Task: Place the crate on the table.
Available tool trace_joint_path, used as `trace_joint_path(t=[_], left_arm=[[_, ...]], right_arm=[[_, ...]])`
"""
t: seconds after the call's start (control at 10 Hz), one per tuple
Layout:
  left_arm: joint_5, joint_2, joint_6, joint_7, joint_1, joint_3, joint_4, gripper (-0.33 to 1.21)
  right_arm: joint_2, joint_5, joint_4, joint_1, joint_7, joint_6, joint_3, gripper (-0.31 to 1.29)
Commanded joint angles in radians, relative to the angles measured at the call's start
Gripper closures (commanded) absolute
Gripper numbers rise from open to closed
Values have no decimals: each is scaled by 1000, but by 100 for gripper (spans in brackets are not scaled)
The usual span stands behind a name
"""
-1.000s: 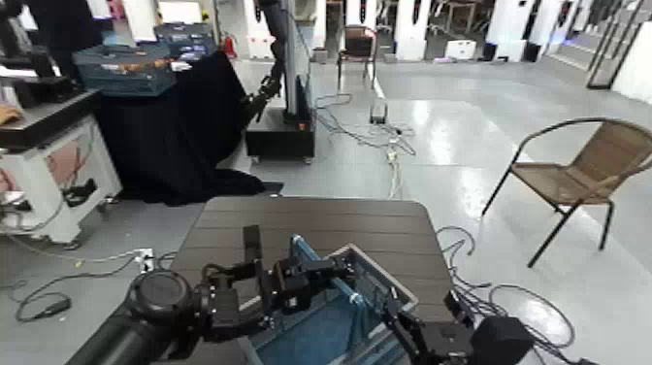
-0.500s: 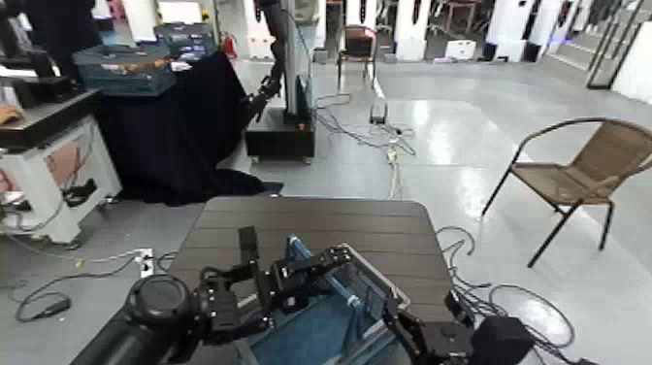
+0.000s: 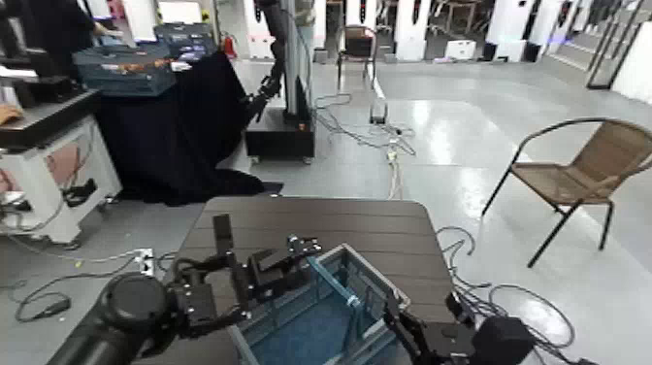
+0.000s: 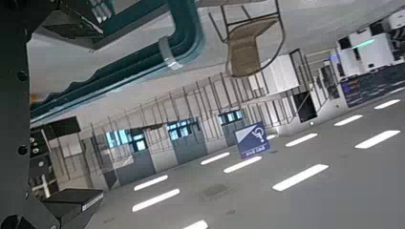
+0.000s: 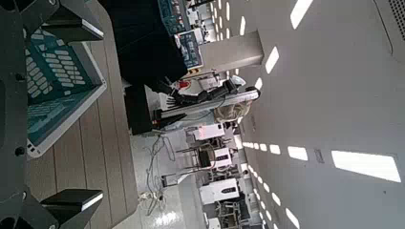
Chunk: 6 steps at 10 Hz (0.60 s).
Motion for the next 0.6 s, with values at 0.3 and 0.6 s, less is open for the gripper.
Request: trace_joint_path(t=[0.3, 0.6], left_arm=[[-372, 2, -156, 154, 241, 236, -417, 10], [-500, 0, -295, 210, 375, 264, -590, 10]], right_arm=[[2, 0, -4, 6, -1, 1, -5, 14], [0, 0, -9, 9, 1, 1, -10, 14]])
